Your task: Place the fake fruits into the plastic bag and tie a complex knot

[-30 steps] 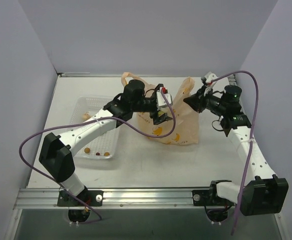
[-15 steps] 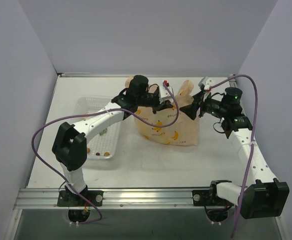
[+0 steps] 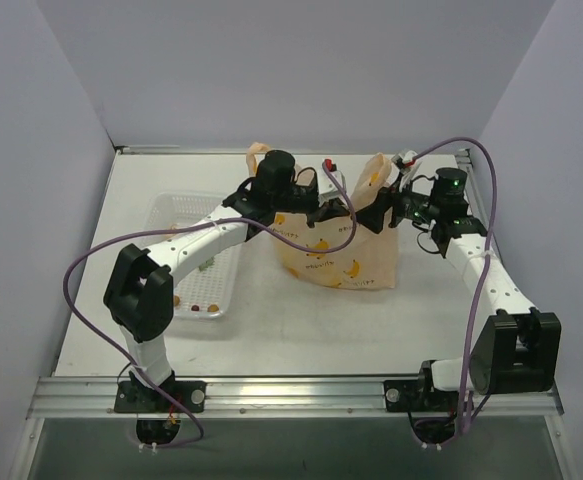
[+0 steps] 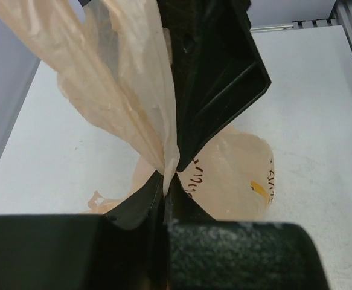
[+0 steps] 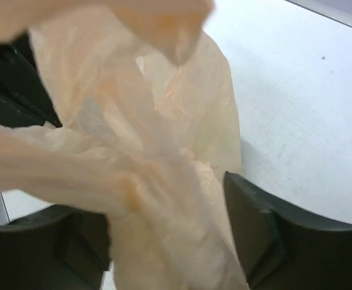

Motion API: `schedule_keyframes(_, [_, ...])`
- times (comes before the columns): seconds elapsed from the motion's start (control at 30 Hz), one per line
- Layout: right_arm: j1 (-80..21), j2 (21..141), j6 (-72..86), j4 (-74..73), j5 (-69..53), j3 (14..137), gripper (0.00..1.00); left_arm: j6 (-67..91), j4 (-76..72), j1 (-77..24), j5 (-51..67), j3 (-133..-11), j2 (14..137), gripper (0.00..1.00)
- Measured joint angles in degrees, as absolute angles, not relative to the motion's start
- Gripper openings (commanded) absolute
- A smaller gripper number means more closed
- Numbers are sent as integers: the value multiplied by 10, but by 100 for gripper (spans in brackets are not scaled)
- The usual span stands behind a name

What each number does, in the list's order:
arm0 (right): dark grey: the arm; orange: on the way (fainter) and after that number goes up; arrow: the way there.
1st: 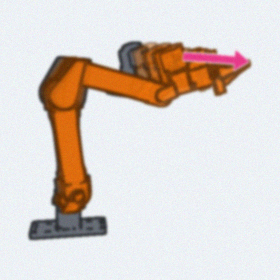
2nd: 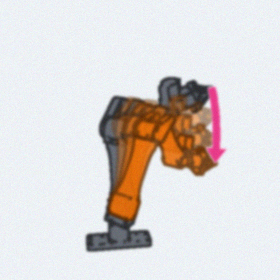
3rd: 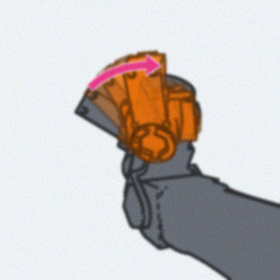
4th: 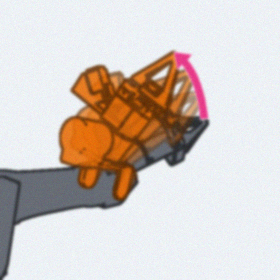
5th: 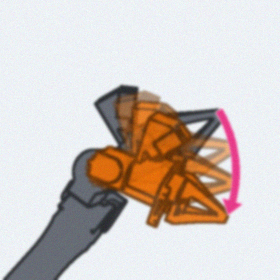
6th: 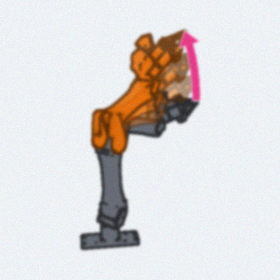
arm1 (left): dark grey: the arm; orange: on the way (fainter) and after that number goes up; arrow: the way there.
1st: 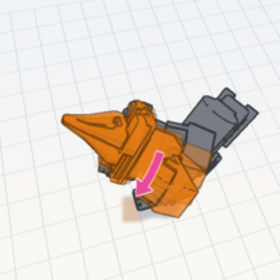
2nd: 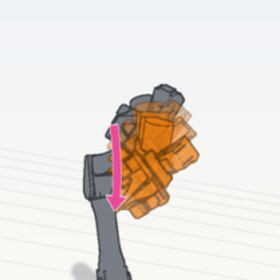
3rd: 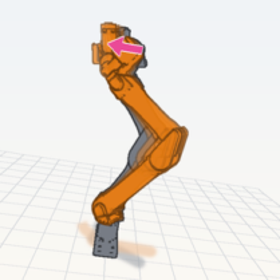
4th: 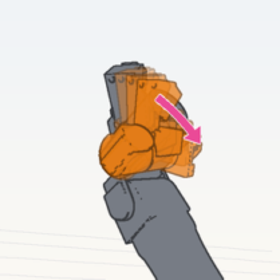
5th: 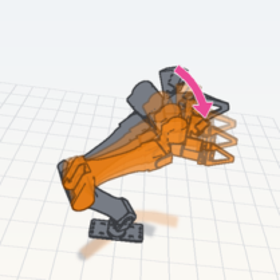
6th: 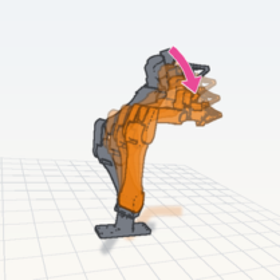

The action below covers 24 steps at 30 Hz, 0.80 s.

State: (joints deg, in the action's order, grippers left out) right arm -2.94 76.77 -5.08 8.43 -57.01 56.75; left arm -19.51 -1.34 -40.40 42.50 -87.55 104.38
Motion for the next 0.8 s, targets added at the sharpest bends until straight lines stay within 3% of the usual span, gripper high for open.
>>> schedule_keyframes(0.03, [-30, 774, -38, 95, -570, 568, 40, -196, -14, -404, 425, -875, 1044, 14])
schedule_keyframes(0.1, [-32, 776, -21, 107, -575, 569, 19, -199, -14, -404, 422, -875, 1044, 37])
schedule_keyframes(0.13, [-34, 776, -15, 109, -579, 571, 0, -201, -13, -404, 421, -875, 1044, 43])
schedule_keyframes(0.2, [-35, 776, -13, 109, -586, 579, 0, -202, -11, -403, 416, -875, 1043, 63])
schedule_keyframes(0.3, [-38, 776, -33, 109, -594, 587, 0, -218, 8, -396, 411, -876, 1039, 76])
schedule_keyframes(0.5, [-38, 776, -90, 78, -611, 593, 0, -313, 86, -367, 402, -889, 1036, 82])
schedule_keyframes(0.53, [-38, 776, -97, 75, -614, 595, 0, -327, 94, -364, 398, -890, 1036, 81])
schedule_keyframes(0.6, [-38, 776, -109, 71, -617, 597, 0, -352, 108, -362, 391, -892, 1037, 69])
schedule_keyframes(0.63, [-38, 776, -114, 68, -619, 598, 0, -363, 113, -362, 389, -892, 1038, 59])
schedule_keyframes(0.67, [-38, 777, -118, 64, -620, 600, 0, -372, 117, -362, 388, -892, 1040, 39])
schedule_keyframes(0.73, [-38, 780, -123, 61, -620, 605, 0, -390, 126, -363, 388, -892, 1046, 18])
schedule_keyframes(0.77, [-38, 783, -125, 60, -620, 609, 0, -395, 129, -363, 390, -892, 1048, 2])
schedule_keyframes(0.8, [-38, 788, -123, 61, -618, 614, 0, -399, 131, -364, 390, -892, 1051, 0])
